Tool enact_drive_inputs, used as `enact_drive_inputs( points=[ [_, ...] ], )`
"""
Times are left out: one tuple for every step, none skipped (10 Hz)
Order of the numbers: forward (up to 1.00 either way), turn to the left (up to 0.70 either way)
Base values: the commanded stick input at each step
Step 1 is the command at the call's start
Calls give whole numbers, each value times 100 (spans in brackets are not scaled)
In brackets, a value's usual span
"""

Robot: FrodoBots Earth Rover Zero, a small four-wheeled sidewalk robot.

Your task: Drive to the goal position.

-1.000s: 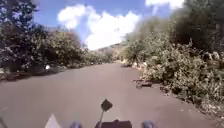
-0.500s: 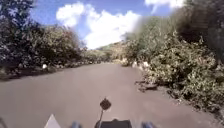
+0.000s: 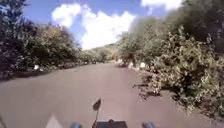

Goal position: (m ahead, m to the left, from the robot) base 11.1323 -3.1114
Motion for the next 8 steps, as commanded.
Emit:
enact_drive_inputs(
  points=[
    [70,-35],
    [70,-33],
    [70,-29],
    [70,0],
    [70,0],
    [70,0],
    [70,0],
    [70,0]
  ],
)
